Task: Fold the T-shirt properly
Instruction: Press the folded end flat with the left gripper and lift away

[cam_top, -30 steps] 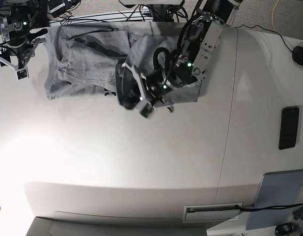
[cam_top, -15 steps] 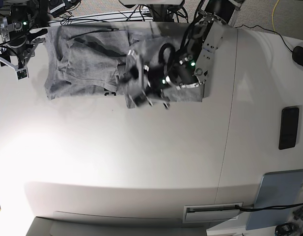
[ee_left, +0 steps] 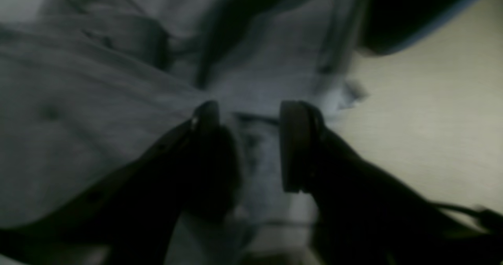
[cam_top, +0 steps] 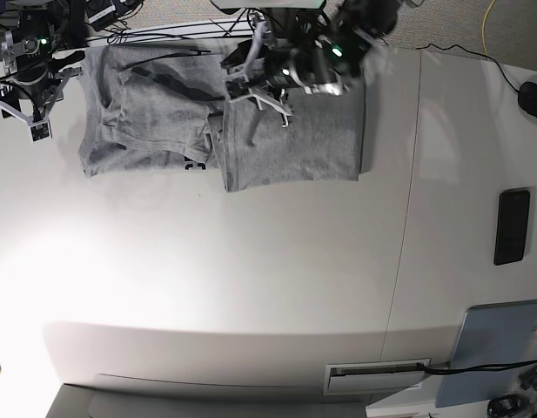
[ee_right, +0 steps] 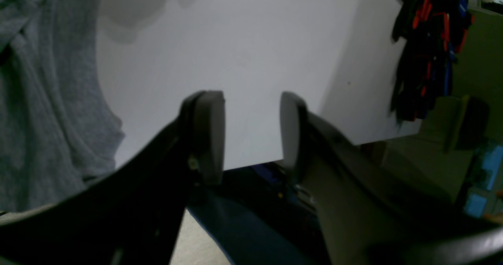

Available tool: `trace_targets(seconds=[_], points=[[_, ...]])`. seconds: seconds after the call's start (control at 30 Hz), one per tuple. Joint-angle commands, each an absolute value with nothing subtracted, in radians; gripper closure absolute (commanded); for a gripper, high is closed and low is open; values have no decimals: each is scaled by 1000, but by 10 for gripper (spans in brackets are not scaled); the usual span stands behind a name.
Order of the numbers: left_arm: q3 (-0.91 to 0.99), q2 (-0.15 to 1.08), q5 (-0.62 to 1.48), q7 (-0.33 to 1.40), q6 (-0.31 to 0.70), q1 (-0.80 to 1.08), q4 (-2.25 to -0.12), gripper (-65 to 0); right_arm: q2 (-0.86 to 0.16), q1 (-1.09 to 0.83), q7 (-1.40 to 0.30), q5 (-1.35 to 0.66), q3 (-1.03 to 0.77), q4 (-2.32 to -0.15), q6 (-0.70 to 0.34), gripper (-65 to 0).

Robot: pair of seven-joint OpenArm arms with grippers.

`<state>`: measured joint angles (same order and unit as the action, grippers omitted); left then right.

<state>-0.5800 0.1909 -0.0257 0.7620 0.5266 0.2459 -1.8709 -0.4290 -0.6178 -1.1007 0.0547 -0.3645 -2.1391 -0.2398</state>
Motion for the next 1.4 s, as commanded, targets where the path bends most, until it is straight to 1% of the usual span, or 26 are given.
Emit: trace_targets(seconds=[0.0, 0.03, 0.1, 0.3, 0.33, 0.37, 0.47, 0.5, 0.57, 0.67, 0.73, 0.93, 1.37], points=[[-603, 186, -78, 738, 481, 241, -1889, -241, -446, -618, -1098, 68, -374, -2151, -234, -232], [-624, 186, -135, 732, 431, 241, -1889, -241, -446, -618, -1101, 68, -374, -2151, -234, -232], [-649, 186, -211, 732, 376, 241, -1889, -241, -446, -618, -1103, 68, -374, -2151, -234, -232], [-659, 187, -233, 733, 377, 247, -1889, -240, -446, -618, -1104, 68, -374, -2151, -234, -232], [-659, 187, -233, 733, 378, 248, -1889, -230, -446, -618, -1104, 68, -374, -2151, -234, -232], [-659, 190, -233, 732, 378, 250, -1889, -198, -446, -618, -1105, 68, -374, -2151, -234, -232], [-659, 206, -233, 733, 385, 250, -1889, -33, -446, -618, -1106, 68, -374, -2151, -234, -232], [-659, 215, -234, 731, 385, 250, -1889, -1, -445, -618, -1107, 68, -374, -2151, -234, -232], [-658, 228, -236, 732, 371, 250, -1889, 0, -446, -618, -1108, 68, -374, -2151, -234, -232], [-658, 236, -216, 732, 279, 250, -1889, 0, -446, -618, -1106, 68, -374, -2151, -234, -232], [-658, 236, -168, 732, 252, 250, -1899, 0, -446, -618, -1106, 68, -374, -2151, -234, -232], [-658, 236, 53, 733, 315, 250, -1953, 0, -446, -618, -1108, 68, -374, -2151, -234, -232], [-658, 236, 346, 731, 315, 249, -1969, 0, -446, -618, -1107, 68, -374, -2151, -234, -232]])
